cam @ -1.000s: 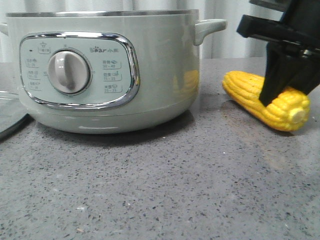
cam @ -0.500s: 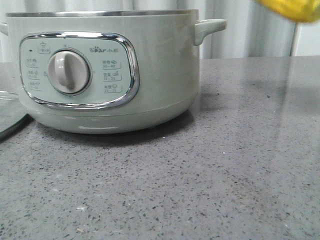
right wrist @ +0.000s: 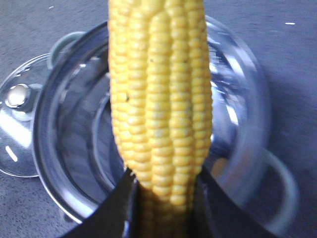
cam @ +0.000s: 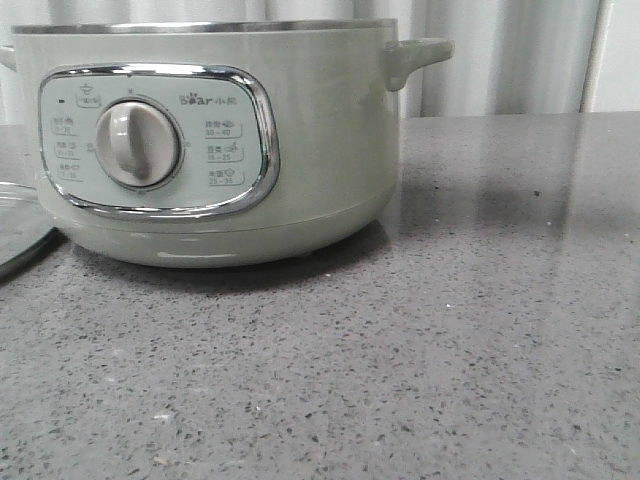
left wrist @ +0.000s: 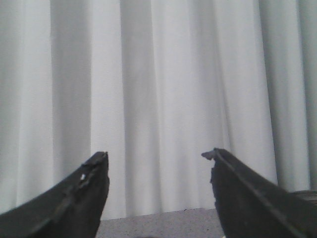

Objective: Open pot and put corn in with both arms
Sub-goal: 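Lift the corn cob and carry it over the open pot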

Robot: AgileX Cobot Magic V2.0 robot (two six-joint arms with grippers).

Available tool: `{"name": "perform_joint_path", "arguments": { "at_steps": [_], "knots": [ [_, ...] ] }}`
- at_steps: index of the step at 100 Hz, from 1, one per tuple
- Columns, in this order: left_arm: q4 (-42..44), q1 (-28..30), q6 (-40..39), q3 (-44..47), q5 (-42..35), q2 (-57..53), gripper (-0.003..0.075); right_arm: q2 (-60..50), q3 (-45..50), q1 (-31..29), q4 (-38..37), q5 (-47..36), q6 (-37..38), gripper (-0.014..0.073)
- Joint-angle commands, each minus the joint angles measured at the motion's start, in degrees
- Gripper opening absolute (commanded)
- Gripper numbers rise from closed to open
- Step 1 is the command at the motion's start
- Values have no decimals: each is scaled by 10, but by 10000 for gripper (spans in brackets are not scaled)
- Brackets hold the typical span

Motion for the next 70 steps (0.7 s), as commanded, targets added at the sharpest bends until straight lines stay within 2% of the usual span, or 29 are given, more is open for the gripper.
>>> {"name": "perform_joint_path", "arguments": {
  "at_steps": [1,11,16,21,33,40,70],
  "knots": [
    [1,-1,-1,-20,-40,1,405,4,-19,14,8,-83,-4,-74],
    [1,-1,-1,-20,-40,1,404,30,-22,17,8,-100,-4,-69],
    [1,-1,-1,-20,-40,1,400,40,-26,17,8,-99,-4,-40],
    [1,-1,-1,-20,-40,1,398,45,-27,17,8,-98,-4,13],
    [1,-1,-1,-20,-40,1,398,51,-27,17,9,-105,-4,199],
    [1,-1,-1,-20,-40,1,398,52,-27,17,9,-110,-4,264],
    [1,-1,-1,-20,-40,1,398,52,-27,17,9,-112,-4,279]
  ]
}}
